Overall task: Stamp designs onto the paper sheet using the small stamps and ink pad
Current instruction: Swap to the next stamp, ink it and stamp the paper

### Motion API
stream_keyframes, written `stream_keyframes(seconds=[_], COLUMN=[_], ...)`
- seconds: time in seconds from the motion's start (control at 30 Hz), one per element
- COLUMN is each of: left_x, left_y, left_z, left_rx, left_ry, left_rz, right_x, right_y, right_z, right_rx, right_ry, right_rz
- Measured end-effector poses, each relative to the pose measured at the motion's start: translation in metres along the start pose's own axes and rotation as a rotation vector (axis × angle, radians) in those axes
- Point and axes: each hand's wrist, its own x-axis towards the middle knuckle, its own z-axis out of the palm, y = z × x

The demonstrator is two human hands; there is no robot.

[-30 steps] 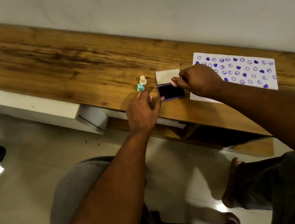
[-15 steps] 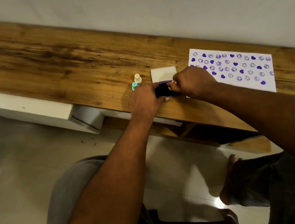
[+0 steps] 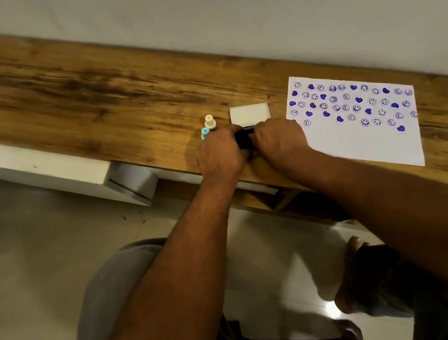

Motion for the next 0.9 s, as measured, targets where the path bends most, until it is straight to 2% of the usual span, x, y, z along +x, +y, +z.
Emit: stream_keyframes(seconds=[0.13,0.47,0.57,0.67,0.73,0.9], left_x=[0.001,0.005,0.005,0.008,0.009,-0.005], left_y=[0.003,0.003,0.002,0.008,0.021,0.066], left_z=[-0.005,0.001,0.003,0.005,0.006,0.029], left_rx=[-0.007,-0.024,-0.01,0.013,0.022,0.111], left_ry=[-0.035,-0.044,-0.025,0.0,-0.003,-0.051], left_rz=[-0.012,-0.03,0.013,0.081,0.15,0.374], right_x=[0.008,0.008,0.005,-0.007,-0.014,-0.024], right_y=[0.001,0.012,0.032,0.075,0.11,0.162], right_z=[-0.013,-0.001,0.003,0.008,0.017,0.04], right_rx=[-0.005,0.001,0.265,0.629,0.687,0.792], right_ry=[-0.076,0.0,0.083,0.251,0.285,0.207], right_rz=[0.0,-0.062,-0.065,0.052,0.131,0.265])
